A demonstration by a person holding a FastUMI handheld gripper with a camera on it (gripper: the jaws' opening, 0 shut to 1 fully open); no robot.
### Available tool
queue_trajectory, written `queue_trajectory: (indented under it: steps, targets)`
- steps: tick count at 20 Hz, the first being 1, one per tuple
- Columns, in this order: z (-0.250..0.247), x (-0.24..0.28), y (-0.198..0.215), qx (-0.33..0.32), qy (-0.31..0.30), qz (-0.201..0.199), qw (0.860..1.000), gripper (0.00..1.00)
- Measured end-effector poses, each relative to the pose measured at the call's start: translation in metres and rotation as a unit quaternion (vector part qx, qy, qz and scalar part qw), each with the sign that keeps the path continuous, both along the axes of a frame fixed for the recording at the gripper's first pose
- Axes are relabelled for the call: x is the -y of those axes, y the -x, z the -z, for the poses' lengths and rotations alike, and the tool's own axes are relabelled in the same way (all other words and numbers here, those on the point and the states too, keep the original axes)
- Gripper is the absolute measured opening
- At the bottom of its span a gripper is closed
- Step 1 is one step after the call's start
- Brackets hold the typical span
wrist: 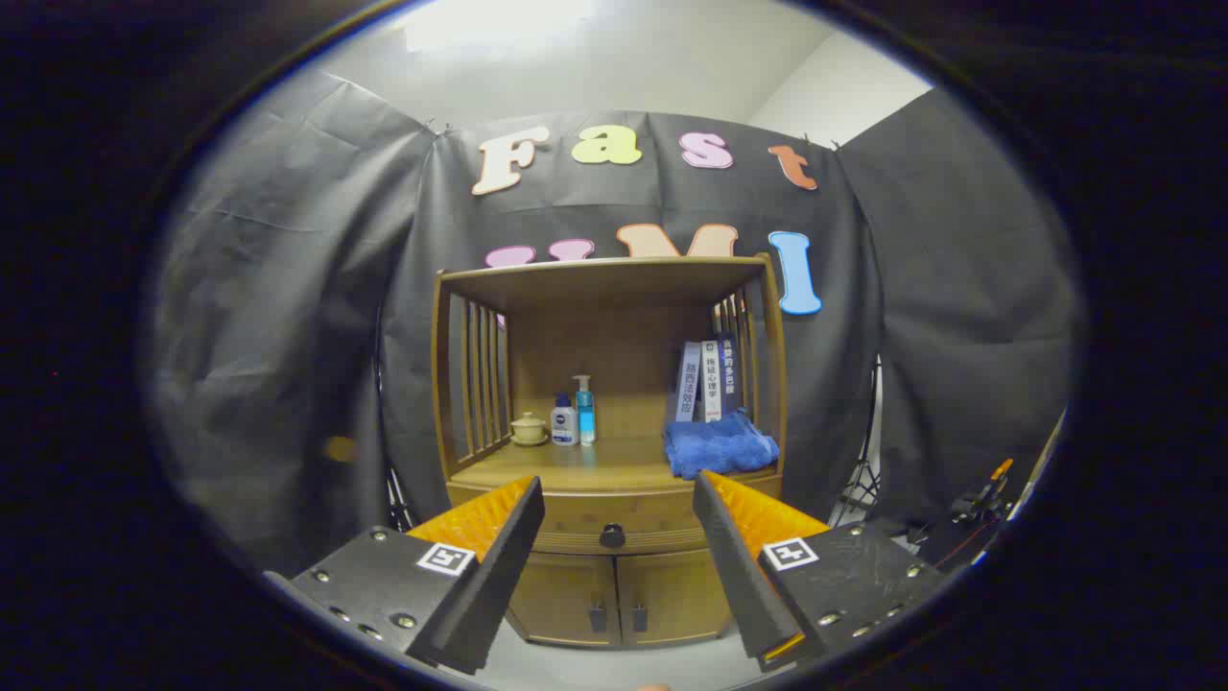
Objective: Pull open the drawer, take out the items inside it, and place them on the countertop above the cabinet.
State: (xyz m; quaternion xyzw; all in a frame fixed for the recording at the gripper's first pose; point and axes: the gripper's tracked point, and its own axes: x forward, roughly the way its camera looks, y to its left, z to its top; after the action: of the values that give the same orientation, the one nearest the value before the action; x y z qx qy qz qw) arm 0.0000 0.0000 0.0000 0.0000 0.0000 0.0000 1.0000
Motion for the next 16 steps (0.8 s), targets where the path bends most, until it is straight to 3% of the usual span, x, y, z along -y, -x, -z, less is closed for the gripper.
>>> queue_trajectory:
  steps: [16]
  targets:
    - [0.026, -0.007, -0.027, -0.039, 0.006, -0.004, 0.999, 0.94]
